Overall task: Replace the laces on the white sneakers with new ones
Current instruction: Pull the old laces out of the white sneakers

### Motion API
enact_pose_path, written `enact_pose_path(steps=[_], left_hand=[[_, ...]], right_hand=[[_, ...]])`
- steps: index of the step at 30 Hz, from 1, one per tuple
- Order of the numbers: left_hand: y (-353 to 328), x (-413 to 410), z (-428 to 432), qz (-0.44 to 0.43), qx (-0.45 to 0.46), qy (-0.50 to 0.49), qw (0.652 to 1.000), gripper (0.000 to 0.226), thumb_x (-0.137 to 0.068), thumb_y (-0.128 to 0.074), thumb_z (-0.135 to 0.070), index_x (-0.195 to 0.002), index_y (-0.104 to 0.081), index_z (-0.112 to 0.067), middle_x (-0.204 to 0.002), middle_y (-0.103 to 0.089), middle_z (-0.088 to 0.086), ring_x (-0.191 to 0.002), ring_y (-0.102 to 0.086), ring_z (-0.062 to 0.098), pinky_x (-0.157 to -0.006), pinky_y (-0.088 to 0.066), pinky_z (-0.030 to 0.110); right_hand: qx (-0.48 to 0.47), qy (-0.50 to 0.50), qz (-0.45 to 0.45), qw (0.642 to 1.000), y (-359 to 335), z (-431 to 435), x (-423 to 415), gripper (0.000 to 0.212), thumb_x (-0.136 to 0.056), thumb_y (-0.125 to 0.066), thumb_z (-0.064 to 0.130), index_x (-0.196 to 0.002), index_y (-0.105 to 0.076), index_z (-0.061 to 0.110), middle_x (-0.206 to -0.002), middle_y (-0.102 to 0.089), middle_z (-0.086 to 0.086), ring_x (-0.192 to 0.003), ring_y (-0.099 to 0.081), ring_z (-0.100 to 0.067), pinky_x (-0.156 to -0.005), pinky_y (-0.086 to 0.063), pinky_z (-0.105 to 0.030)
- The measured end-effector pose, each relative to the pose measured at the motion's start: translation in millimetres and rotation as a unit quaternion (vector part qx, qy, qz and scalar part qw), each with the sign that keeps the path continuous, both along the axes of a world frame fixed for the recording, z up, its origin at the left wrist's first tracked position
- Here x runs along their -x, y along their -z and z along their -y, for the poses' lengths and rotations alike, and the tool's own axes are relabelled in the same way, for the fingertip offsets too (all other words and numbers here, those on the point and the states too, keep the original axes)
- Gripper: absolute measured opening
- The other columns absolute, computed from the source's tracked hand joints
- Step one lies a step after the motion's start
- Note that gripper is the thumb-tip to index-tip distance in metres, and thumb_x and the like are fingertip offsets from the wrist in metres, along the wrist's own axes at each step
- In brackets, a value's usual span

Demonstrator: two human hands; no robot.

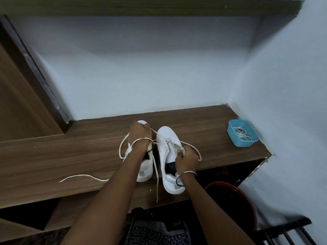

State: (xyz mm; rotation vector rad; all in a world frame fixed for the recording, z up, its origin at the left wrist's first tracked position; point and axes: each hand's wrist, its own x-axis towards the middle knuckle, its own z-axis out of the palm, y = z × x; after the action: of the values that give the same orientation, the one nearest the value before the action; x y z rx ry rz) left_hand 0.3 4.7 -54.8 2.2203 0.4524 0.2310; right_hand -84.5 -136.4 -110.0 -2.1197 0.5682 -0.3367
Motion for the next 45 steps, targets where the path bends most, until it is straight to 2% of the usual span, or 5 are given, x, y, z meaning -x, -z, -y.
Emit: enact_pose_path(steps=[4,16,28,36,45], left_hand=[[3.7,5.8,-13.7,0.056,-0.120,-0.091,0.987,0.024,-0.092,-0.050,-0.014,-0.109,-0.063,-0.003,-0.113,-0.064,0.020,-0.105,-0.059,0.043,-0.085,-0.046,0.045],[21.2,16.4,30.5,0.016,-0.503,0.237,0.831,0.019,-0.090,-0.058,-0.013,-0.096,-0.072,-0.025,-0.091,-0.069,0.000,-0.099,-0.062,0.024,-0.099,-0.033,0.045],[2.9,8.7,-9.2,0.061,-0.271,-0.103,0.955,0.014,-0.092,-0.054,-0.016,-0.102,-0.059,-0.008,-0.099,-0.066,0.015,-0.097,-0.062,0.037,-0.082,-0.041,0.044],[20.2,10.4,23.2,0.042,-0.447,0.236,0.862,0.020,-0.095,-0.056,-0.034,-0.105,-0.073,-0.032,-0.104,-0.069,-0.003,-0.113,-0.056,0.023,-0.102,-0.022,0.047],[28.0,11.4,26.6,0.056,-0.527,0.263,0.806,0.019,-0.094,-0.048,-0.008,-0.095,-0.064,-0.019,-0.094,-0.069,0.000,-0.102,-0.060,0.026,-0.103,-0.028,0.047]], right_hand=[[-0.001,0.005,0.008,1.000,1.0,-1.0,-0.3,0.008,-0.092,-0.059,0.009,-0.095,-0.065,0.003,-0.093,-0.070,-0.013,-0.090,-0.065,-0.032,-0.069,-0.035,-0.024],[0.003,0.000,0.011,1.000,-2.1,-0.8,1.3,0.011,-0.094,-0.059,0.010,-0.099,-0.067,0.003,-0.096,-0.071,-0.012,-0.089,-0.064,-0.028,-0.065,-0.027,-0.019],[-0.010,0.005,-0.006,1.000,1.6,-2.2,-0.7,0.010,-0.094,-0.060,0.012,-0.098,-0.067,0.006,-0.095,-0.072,-0.012,-0.092,-0.066,-0.031,-0.071,-0.037,-0.023],[0.004,0.002,-0.003,1.000,2.9,-2.7,-1.3,0.010,-0.093,-0.060,0.012,-0.098,-0.066,0.006,-0.095,-0.072,-0.013,-0.091,-0.066,-0.034,-0.076,-0.046,-0.033],[0.006,-0.003,0.003,1.000,3.5,-1.9,-1.5,0.010,-0.093,-0.060,0.012,-0.098,-0.067,0.006,-0.095,-0.072,-0.014,-0.091,-0.066,-0.035,-0.075,-0.044,-0.032]])
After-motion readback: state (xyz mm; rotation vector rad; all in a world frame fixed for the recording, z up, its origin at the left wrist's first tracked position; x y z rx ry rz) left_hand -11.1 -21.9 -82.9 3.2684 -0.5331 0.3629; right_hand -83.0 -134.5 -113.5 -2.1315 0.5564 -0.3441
